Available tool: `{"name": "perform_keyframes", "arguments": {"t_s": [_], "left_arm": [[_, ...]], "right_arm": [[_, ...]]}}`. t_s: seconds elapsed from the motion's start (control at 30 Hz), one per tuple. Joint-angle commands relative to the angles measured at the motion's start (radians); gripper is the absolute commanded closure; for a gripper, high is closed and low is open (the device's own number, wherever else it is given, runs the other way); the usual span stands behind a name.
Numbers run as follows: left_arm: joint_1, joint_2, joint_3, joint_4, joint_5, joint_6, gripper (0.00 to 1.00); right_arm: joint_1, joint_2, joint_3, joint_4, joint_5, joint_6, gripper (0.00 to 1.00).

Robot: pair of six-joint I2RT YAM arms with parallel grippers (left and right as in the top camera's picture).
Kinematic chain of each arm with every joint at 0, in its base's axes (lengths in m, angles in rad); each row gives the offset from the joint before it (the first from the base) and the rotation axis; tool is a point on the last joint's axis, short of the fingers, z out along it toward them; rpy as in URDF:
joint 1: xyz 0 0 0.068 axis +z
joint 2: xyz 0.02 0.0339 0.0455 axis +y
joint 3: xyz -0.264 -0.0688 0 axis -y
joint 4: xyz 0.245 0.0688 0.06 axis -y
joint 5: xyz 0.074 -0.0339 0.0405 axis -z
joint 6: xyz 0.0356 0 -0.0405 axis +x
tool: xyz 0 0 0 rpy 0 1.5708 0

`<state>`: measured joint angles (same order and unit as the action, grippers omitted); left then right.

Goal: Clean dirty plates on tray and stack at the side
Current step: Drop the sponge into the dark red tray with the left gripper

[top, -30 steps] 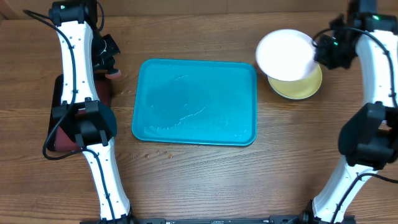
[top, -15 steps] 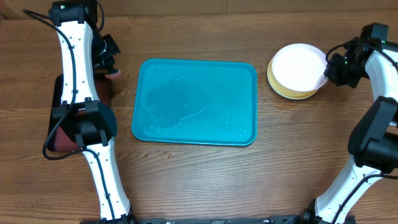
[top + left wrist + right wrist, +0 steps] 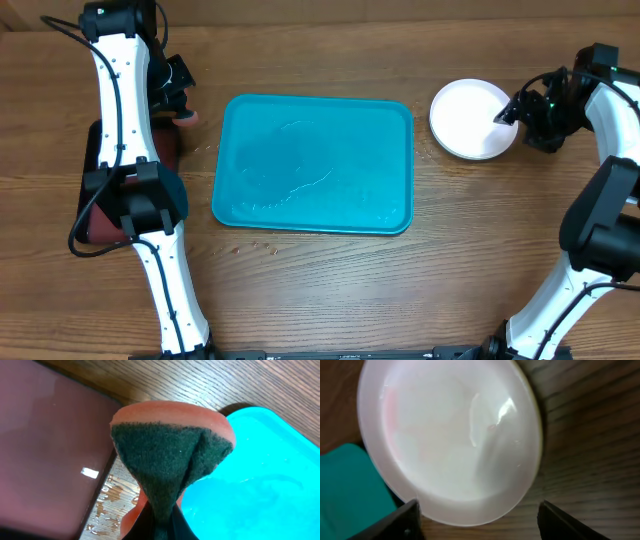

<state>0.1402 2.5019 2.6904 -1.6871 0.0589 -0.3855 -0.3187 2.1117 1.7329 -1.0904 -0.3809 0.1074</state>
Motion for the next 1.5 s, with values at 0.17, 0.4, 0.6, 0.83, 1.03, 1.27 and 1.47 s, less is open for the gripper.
{"name": "perform_keyframes", "arguments": {"t_s": [0.17, 0.4, 0.6, 0.83, 1.03, 1.27, 1.47], "left_arm": [[0.063, -0.188, 0.013, -0.003, 0.032, 0.080, 0.95], [0.063, -0.311, -0.176, -0.003, 0.011, 0.101, 0.96], [0.116, -0.483, -0.472, 0.045, -0.109, 0.021, 0.96], [0.259, -0.608, -0.766, 0.234, -0.068, 0.004, 0.95], [0.351, -0.605, -1.010, 0.437, 0.063, 0.009, 0.96], [0.338, -0.605, -1.198, 0.659, 0.126, 0.072, 0.96], [0.329, -0.604, -1.256, 0.762, 0.100, 0.014, 0.93]], "right_arm": [[0.138, -0.286, 0.043, 0.011, -0.053, -0.002, 0.16], [0.319, -0.319, 0.040, 0.004, 0.069, -0.001, 0.09], [0.422, -0.319, 0.040, 0.034, 0.111, 0.027, 0.00], [0.478, -0.319, 0.040, 0.054, 0.041, 0.080, 0.00], [0.496, -0.319, 0.040, 0.075, -0.051, 0.080, 0.00], [0.497, -0.319, 0.040, 0.085, -0.051, 0.080, 0.00], [0.498, -0.319, 0.040, 0.087, -0.051, 0.100, 0.00]]}}
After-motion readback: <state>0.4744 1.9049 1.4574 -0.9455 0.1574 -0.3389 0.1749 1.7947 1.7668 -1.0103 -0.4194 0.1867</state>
